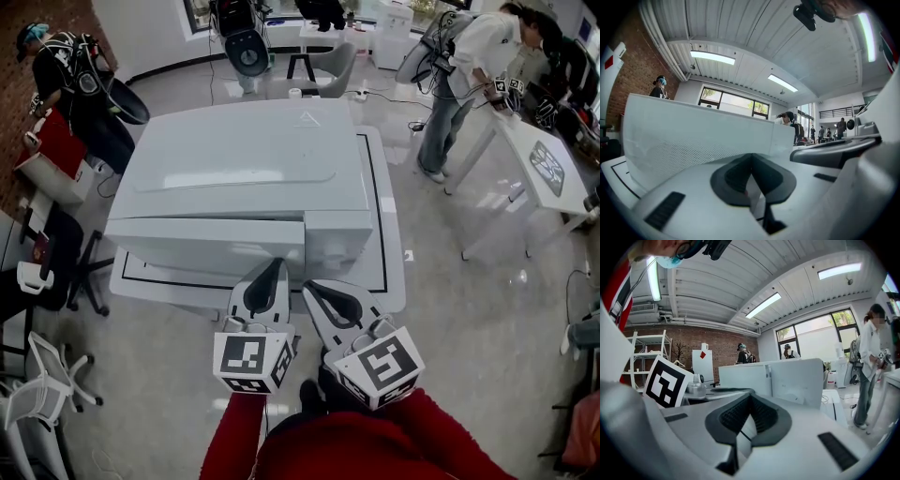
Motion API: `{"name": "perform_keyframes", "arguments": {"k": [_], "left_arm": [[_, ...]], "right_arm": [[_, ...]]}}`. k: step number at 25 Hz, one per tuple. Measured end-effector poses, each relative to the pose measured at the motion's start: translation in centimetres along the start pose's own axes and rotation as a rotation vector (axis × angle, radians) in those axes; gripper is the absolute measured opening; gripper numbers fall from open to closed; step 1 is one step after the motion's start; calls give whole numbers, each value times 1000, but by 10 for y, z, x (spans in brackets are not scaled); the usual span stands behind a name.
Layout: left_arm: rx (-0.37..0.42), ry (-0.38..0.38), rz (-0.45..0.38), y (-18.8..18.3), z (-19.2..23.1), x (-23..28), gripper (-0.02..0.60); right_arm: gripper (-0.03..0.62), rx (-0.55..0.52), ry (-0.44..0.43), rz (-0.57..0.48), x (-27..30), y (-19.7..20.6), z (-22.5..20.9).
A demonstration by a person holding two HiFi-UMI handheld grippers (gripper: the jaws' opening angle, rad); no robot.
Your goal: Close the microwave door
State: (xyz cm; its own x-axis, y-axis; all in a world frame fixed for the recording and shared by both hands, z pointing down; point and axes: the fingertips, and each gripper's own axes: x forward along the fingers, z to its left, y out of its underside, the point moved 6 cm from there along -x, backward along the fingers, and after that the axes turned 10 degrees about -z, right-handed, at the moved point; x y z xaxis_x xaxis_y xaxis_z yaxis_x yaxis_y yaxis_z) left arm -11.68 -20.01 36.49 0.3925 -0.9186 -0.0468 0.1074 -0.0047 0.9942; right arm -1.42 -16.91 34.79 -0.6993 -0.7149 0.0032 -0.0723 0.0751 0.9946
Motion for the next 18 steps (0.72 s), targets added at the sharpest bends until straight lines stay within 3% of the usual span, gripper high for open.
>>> {"name": "perform_keyframes", "arguments": {"k": [18], "left_arm": [[40,-13,2,-2,-1,7,11]], "right_arm": [[12,49,67,43,-9,14,-13]]}}
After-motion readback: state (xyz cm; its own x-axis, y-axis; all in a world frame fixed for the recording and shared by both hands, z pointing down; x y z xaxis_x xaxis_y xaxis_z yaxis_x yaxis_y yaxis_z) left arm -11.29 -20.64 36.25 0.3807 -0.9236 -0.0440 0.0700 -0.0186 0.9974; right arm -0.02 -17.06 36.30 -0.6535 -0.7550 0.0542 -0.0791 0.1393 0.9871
